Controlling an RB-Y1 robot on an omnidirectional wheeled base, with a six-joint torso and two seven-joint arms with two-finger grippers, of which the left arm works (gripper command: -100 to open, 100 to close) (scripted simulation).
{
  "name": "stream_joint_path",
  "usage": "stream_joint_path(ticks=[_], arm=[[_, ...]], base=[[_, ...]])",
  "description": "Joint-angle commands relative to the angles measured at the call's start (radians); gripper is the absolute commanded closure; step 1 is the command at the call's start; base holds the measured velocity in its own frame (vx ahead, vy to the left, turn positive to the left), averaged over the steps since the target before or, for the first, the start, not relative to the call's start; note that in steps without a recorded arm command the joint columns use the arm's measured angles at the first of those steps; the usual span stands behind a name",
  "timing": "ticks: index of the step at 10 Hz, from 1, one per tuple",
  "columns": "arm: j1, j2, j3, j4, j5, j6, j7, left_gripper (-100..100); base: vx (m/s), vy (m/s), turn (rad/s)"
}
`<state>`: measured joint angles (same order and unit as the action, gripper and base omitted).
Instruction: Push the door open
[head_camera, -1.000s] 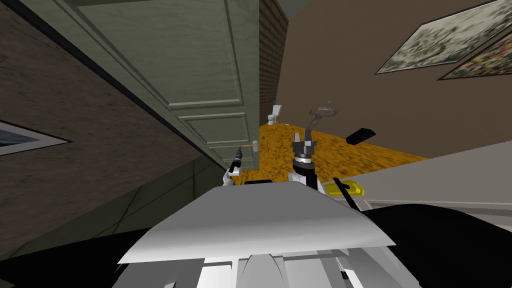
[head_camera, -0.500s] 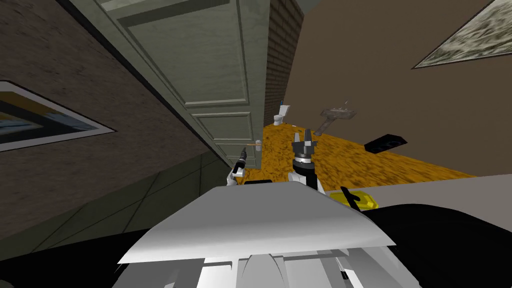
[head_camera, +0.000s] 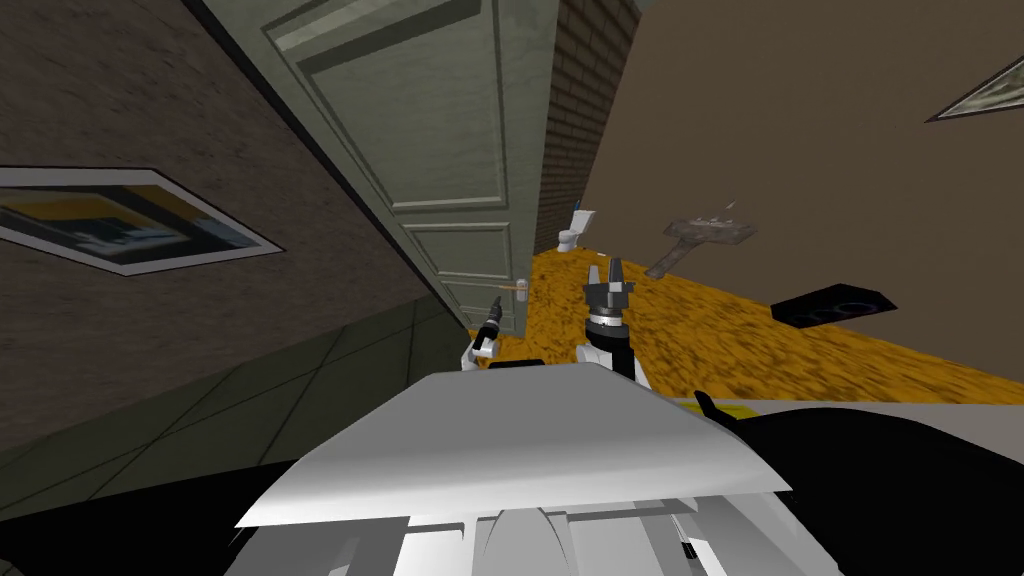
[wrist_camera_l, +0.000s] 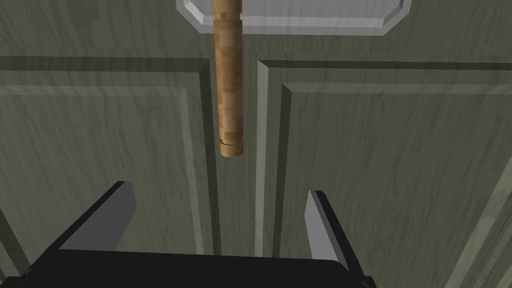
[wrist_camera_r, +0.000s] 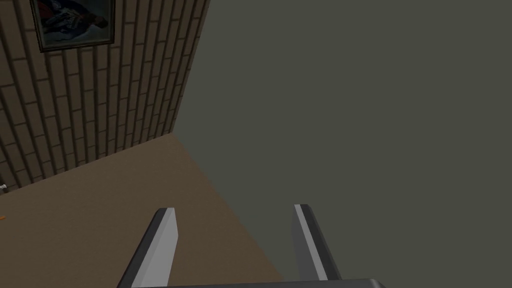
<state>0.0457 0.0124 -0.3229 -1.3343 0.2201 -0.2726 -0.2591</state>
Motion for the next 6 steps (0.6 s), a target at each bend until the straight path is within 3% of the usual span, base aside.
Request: stream_joint_path(ticks=[1, 4, 5, 6], arm=[[-0.001, -0.006, -0.029, 0.004, 0.014, -0.003, -0.013, -100], [0.014, -0.043, -0.104, -0.009, 0.044, -0.004, -0.053, -100], [0.028, -0.033, -0.097, -0.014, 0.037, -0.011, -0.046, -100], [0.022, -0.002, -0.095, -0.010, 0.036, -0.009, -0.049, -100]], base=[[-0.029, -0.047, 0.162], [-0.045, -0.062, 0.228], [-0.020, -0.028, 0.027], [0.128, -0.025, -0.019]])
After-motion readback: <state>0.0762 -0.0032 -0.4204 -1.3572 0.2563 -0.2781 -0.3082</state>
